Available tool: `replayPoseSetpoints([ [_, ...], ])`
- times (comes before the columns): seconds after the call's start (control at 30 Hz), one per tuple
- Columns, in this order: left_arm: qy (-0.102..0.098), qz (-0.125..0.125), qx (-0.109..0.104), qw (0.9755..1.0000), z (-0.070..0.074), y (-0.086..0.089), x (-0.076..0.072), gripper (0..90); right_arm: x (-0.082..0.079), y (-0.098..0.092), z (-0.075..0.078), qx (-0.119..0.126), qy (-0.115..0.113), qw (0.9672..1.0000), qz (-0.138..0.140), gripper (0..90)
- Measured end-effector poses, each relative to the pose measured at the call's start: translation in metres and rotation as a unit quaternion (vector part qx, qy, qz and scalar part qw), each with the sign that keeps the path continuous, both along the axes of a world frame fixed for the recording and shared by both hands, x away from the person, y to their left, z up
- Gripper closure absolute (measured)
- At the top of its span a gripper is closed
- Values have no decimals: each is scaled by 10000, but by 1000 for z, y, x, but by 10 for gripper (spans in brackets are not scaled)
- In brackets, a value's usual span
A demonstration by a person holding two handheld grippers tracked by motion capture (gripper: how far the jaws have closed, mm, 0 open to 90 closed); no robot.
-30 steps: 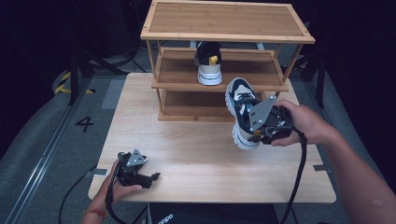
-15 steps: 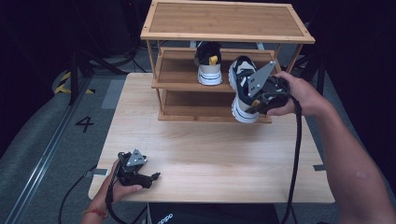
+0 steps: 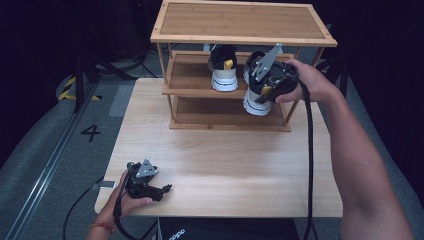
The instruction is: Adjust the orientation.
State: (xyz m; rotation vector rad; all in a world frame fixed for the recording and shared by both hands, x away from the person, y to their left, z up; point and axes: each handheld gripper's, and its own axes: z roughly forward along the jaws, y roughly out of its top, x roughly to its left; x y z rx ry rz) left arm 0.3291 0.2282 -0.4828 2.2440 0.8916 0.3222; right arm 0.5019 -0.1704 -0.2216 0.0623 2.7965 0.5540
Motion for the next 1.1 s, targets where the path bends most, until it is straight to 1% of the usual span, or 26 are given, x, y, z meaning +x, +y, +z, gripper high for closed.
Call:
replayPoseSetpoints([
  [0.1,0,-1,2,10000,0,0,0,133,8,4,3,-127,-142,9997,-136,646],
  [0.13,5,-1,-7,10000,0,0,0,133,11,6,4,-160,-183,9996,-128,646],
  [0.27,7,-6,-9,10000,0,0,0,133,20,13,6,-258,-158,9994,-187,634],
  [0.33,-6,-29,12,10000,0,0,0,133,24,16,7,-289,-207,9991,-220,624],
  [0.5,-8,-34,17,10000,0,0,1,133,29,21,7,-319,-286,9989,-169,610],
  [0.57,-7,-36,15,10000,0,0,0,133,30,22,8,-330,-401,9984,-212,573],
  [0.63,-8,-35,15,10000,0,0,1,133,30,23,8,-294,-576,9974,-325,521],
  [0.67,-8,-35,15,10000,0,0,0,134,31,22,9,-259,-706,9965,-363,496],
  [0.7,-8,-35,15,10000,0,0,0,133,31,22,8,-200,-805,9958,-388,482],
  [0.8,-10,-35,17,10000,0,0,0,133,31,19,7,27,-869,9953,-436,466],
  [0.87,-10,-33,17,10000,0,0,0,134,31,17,6,199,-992,9936,-510,437],
  [0.9,-11,-32,18,10000,0,0,0,133,30,15,6,332,-1111,9917,-550,443],
  [0.93,-11,-32,18,10000,0,0,0,134,30,15,6,332,-1111,9917,-550,443],
  [0.97,-8,-33,15,10000,0,0,0,134,29,11,7,654,-1158,9896,-555,445],
  [1.0,-12,-33,18,10000,0,0,0,134,29,8,7,886,-1094,9884,-578,438],
  [1.07,-1,12,1,10000,0,0,-1,135,28,5,6,1125,-1158,9845,-691,425],
  [1.1,-15,20,-1,10000,0,0,-1,136,27,3,5,1207,-1128,9840,-668,425],
])
